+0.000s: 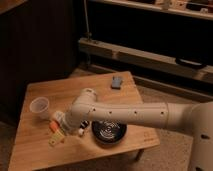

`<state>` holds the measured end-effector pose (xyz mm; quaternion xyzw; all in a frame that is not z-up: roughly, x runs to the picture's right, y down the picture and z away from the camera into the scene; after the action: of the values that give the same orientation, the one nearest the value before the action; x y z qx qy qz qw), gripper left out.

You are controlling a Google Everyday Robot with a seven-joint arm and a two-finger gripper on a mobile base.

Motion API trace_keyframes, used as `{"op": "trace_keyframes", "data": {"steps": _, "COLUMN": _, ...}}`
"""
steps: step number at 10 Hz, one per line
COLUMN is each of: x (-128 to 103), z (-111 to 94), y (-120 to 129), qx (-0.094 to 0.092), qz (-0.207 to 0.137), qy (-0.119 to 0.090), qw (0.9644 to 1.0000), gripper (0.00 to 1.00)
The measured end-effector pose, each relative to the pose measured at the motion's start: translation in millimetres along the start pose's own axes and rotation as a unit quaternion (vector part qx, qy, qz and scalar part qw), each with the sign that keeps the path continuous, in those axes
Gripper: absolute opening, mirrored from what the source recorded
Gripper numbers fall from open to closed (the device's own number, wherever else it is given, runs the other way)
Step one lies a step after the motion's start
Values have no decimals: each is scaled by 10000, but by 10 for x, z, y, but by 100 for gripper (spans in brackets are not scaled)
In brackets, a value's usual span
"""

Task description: Drag the pepper across the table

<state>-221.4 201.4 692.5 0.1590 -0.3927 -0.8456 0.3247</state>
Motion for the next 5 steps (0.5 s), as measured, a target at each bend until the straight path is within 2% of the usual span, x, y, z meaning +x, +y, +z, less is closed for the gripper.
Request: {"op": "trace_keyframes", "data": {"steps": 5, "x": 186, "z": 238, "y": 107, "qx": -252, "qz": 10, "qy": -237, "qw": 9994, "gripper": 80}}
